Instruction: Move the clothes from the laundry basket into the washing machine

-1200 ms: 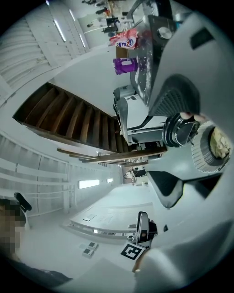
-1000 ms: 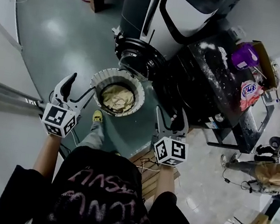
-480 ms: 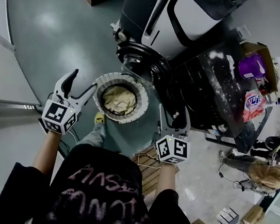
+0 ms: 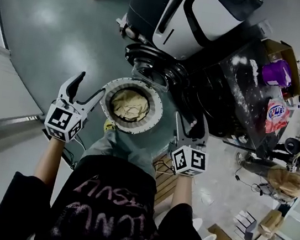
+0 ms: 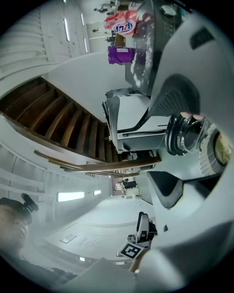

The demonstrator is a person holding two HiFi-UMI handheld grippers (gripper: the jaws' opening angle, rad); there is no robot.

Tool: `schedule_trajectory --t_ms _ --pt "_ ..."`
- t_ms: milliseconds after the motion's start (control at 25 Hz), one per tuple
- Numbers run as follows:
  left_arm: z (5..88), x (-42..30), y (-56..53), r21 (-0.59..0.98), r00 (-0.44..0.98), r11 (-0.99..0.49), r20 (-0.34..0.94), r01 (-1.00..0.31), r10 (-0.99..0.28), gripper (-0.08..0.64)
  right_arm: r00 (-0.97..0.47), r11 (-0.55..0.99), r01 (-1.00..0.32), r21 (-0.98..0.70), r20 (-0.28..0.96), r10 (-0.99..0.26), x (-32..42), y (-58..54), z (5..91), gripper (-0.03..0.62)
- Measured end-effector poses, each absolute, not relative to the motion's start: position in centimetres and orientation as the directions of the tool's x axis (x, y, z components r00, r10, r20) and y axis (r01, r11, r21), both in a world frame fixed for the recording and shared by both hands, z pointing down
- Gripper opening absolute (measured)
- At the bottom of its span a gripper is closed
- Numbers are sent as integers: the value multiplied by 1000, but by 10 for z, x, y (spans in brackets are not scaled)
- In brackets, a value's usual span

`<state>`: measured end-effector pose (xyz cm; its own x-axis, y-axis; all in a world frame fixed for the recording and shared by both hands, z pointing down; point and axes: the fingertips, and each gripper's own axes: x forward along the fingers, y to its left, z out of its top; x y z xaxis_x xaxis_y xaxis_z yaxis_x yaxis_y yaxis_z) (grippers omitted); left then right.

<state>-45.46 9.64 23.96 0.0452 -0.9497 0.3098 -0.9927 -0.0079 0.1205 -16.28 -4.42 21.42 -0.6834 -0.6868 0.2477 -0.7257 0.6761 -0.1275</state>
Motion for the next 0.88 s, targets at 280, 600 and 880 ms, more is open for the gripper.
schedule_trajectory --t_ms 280,600,880 --pt "265 -452 79 83 65 -37 374 -996 -925 347 -712 710 -692 -127 285 -642 -170 -65 241 379" --pt "275 -427 63 51 -4 28 408 -998 -913 347 -781 775 -609 -170 302 -547 -165 -95 266 378" --pt "282 -413 60 33 -37 58 449 -998 -893 347 -817 829 -536 -162 347 -460 -167 -112 284 373"
